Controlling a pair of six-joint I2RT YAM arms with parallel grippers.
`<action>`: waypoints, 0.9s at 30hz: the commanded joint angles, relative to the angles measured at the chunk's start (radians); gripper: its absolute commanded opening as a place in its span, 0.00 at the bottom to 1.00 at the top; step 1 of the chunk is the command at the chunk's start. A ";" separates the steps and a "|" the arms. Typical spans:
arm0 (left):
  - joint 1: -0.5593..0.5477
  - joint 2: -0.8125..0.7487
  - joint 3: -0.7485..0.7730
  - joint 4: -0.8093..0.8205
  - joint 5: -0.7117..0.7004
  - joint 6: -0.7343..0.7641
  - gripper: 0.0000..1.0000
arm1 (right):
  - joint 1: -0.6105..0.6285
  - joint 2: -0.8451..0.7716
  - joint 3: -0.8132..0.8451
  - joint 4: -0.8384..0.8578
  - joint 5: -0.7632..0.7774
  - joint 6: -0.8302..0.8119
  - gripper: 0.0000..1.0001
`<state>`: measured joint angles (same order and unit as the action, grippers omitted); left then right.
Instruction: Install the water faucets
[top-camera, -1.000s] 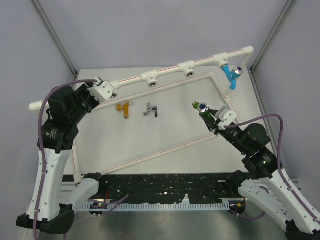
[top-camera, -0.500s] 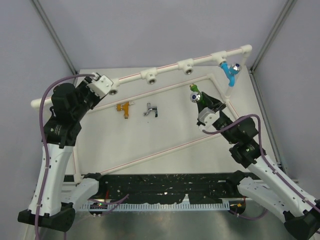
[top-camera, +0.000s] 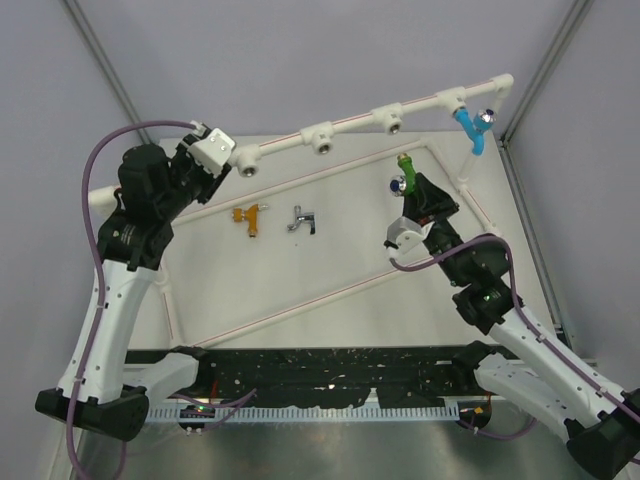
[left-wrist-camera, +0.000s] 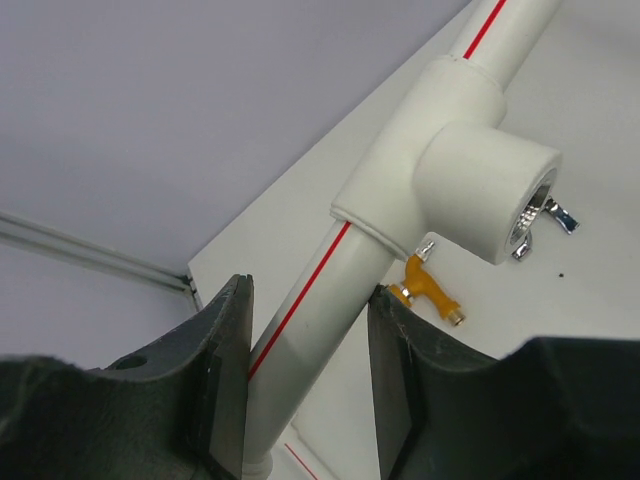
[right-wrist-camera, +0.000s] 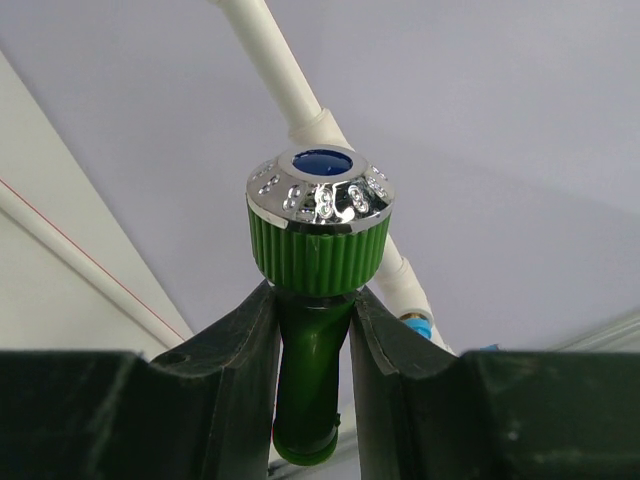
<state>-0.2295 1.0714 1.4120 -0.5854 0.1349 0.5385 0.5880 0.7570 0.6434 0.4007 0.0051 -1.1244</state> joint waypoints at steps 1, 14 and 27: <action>-0.022 0.047 0.002 0.003 0.068 -0.298 0.14 | -0.062 -0.002 -0.013 0.154 0.038 -0.072 0.05; -0.022 0.029 -0.077 0.012 -0.023 -0.275 0.23 | -0.134 0.142 0.009 0.285 -0.122 -0.172 0.05; -0.022 0.021 -0.084 -0.007 -0.040 -0.267 0.27 | -0.134 0.179 0.096 0.210 -0.125 -0.448 0.05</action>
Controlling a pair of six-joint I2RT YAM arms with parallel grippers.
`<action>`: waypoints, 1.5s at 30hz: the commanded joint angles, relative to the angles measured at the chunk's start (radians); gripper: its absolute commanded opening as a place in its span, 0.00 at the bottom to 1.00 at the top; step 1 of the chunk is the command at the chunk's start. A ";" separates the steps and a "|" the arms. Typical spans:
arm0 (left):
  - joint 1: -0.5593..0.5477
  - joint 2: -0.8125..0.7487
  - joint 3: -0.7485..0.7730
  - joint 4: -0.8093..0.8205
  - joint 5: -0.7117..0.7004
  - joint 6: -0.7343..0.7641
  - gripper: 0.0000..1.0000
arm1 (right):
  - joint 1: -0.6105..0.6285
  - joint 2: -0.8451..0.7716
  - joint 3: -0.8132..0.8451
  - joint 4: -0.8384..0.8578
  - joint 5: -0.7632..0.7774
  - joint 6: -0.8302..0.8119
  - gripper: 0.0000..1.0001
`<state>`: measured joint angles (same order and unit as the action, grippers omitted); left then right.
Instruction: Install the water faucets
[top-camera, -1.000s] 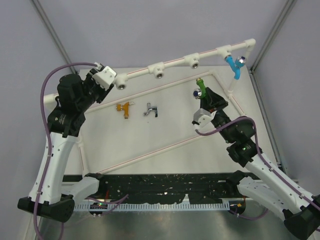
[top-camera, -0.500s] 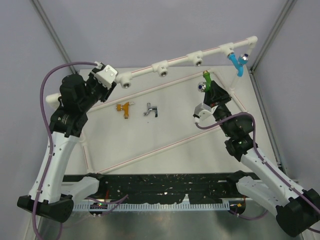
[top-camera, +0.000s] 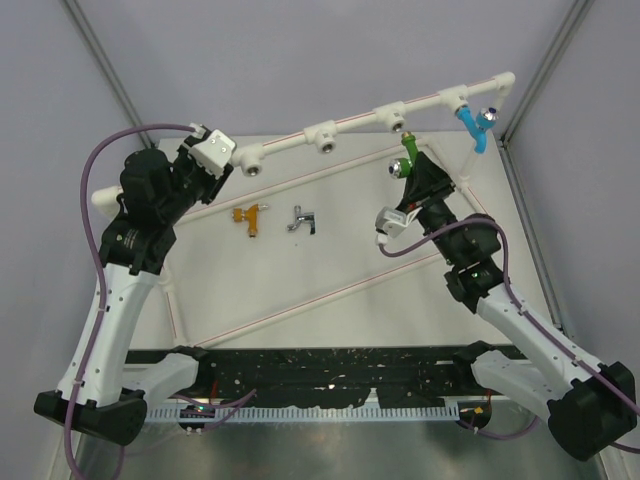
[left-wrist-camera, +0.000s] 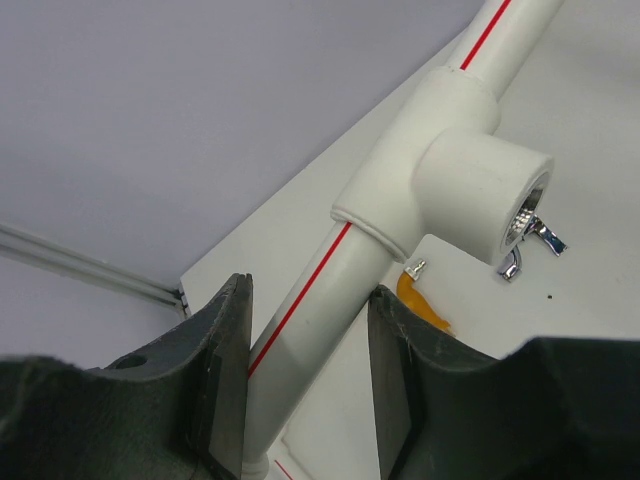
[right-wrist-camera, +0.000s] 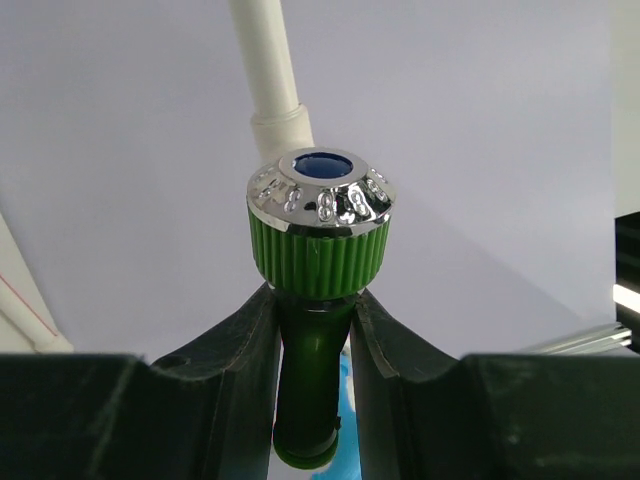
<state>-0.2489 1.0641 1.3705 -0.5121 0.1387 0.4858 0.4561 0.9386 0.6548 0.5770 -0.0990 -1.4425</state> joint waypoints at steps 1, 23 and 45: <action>-0.004 0.030 -0.041 -0.078 -0.044 -0.214 0.27 | -0.002 0.002 0.097 0.026 -0.024 -0.134 0.05; 0.023 0.027 -0.030 -0.078 -0.073 -0.213 0.25 | -0.054 0.012 0.428 -0.533 -0.139 -0.081 0.05; 0.028 0.105 0.032 -0.152 0.010 -0.234 0.61 | -0.137 0.058 0.249 -0.270 -0.234 -0.157 0.05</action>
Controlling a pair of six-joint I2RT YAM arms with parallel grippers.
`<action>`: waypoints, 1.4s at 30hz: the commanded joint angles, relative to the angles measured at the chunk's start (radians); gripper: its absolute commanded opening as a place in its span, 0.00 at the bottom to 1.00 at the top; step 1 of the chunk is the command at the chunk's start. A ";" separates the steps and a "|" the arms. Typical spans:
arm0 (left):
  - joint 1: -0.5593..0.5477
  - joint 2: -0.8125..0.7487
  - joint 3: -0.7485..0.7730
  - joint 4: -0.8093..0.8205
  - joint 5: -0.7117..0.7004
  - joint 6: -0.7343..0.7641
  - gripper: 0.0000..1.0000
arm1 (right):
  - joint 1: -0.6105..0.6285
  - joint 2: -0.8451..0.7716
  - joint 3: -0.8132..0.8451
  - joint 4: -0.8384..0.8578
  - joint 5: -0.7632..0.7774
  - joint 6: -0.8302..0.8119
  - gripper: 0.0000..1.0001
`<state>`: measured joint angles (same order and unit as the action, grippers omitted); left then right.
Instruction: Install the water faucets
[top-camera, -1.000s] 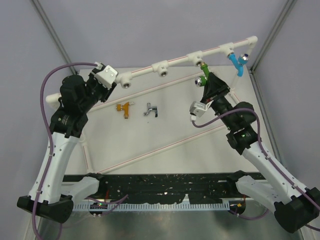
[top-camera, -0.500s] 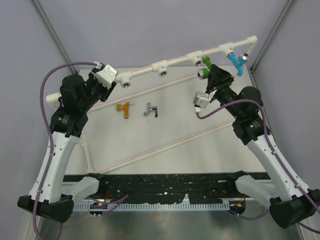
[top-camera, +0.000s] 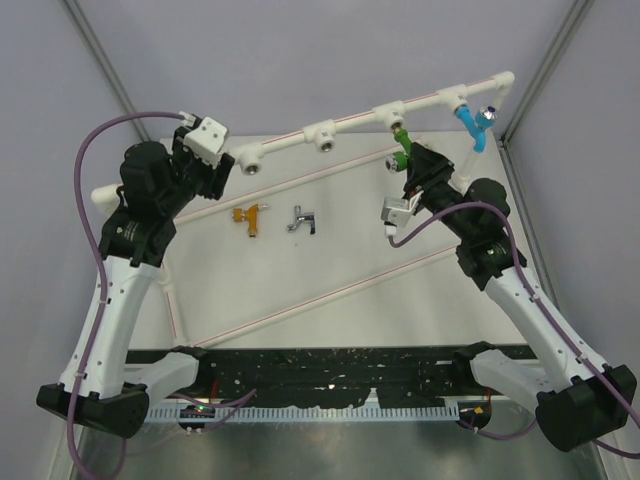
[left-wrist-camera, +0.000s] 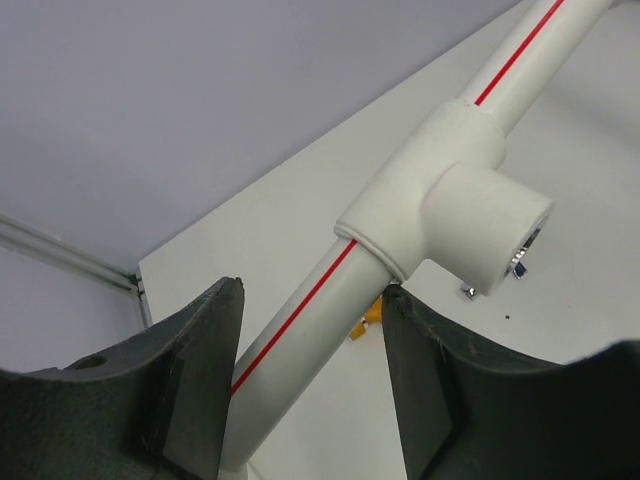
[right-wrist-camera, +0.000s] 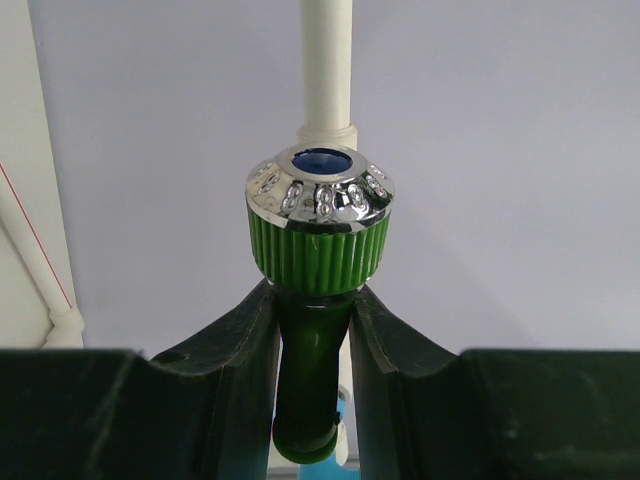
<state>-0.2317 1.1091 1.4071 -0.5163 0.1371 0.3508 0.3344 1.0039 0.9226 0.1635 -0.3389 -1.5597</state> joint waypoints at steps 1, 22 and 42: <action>0.011 0.061 -0.002 -0.152 0.010 -0.098 0.62 | -0.018 -0.004 -0.027 0.151 0.005 -0.043 0.05; 0.011 0.055 0.001 -0.166 0.032 -0.093 0.80 | -0.017 0.047 0.015 0.134 -0.022 -0.026 0.05; -0.006 0.024 -0.071 -0.129 0.061 -0.121 0.78 | 0.132 0.104 0.086 0.029 0.265 -0.062 0.05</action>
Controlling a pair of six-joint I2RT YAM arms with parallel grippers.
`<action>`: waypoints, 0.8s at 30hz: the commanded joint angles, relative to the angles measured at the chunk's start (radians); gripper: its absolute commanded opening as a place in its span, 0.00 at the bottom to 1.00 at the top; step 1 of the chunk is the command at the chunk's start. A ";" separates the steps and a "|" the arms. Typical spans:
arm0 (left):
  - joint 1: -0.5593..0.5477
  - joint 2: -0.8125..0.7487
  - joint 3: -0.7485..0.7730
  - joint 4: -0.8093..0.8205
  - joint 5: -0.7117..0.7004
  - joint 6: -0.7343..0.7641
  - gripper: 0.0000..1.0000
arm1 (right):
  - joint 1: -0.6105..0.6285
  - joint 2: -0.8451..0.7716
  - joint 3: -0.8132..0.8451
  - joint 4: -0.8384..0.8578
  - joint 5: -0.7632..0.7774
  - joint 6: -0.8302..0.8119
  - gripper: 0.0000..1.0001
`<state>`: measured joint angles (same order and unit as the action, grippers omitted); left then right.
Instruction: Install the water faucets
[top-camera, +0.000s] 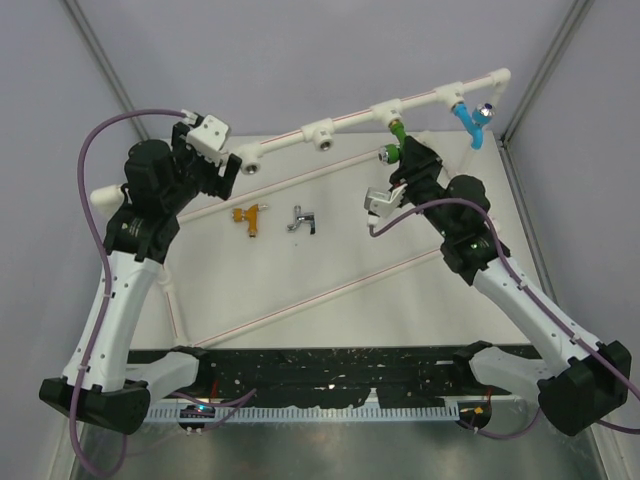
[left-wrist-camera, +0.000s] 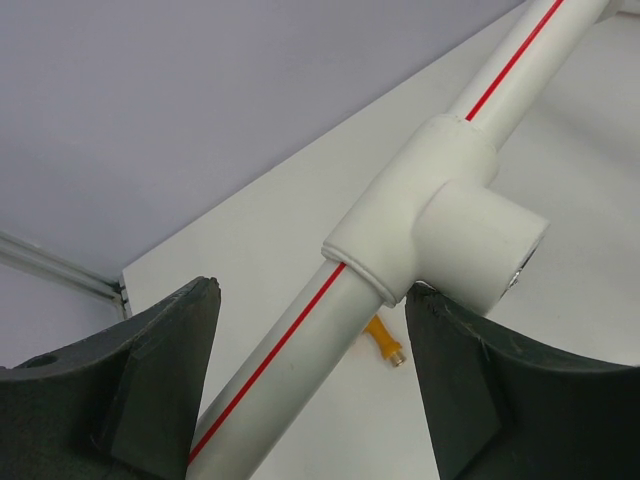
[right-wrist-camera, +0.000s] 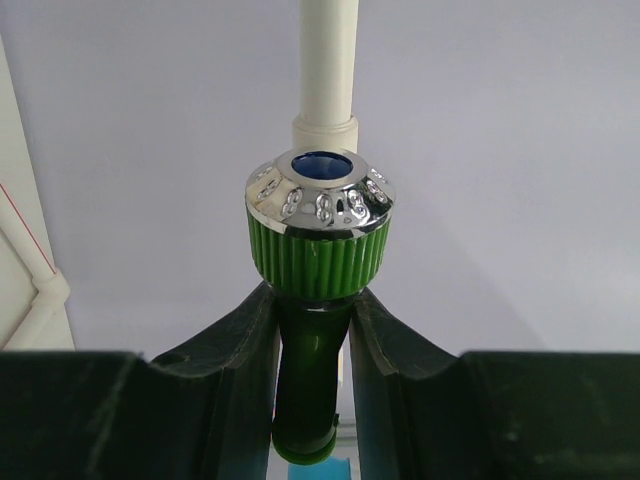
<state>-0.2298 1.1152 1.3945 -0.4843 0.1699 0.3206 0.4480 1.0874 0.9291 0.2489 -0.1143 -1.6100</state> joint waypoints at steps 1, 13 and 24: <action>-0.008 0.018 -0.060 -0.158 0.028 -0.094 0.77 | 0.017 0.025 0.097 -0.129 0.056 -0.008 0.05; -0.009 0.028 -0.075 -0.139 0.036 -0.110 0.76 | 0.015 0.068 0.155 -0.151 0.059 0.200 0.05; -0.009 0.046 -0.080 -0.125 0.040 -0.109 0.76 | 0.009 0.083 0.129 -0.042 -0.024 0.593 0.05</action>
<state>-0.2325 1.1187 1.3689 -0.4313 0.1673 0.3176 0.4561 1.1397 1.0561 0.1482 -0.0734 -1.2461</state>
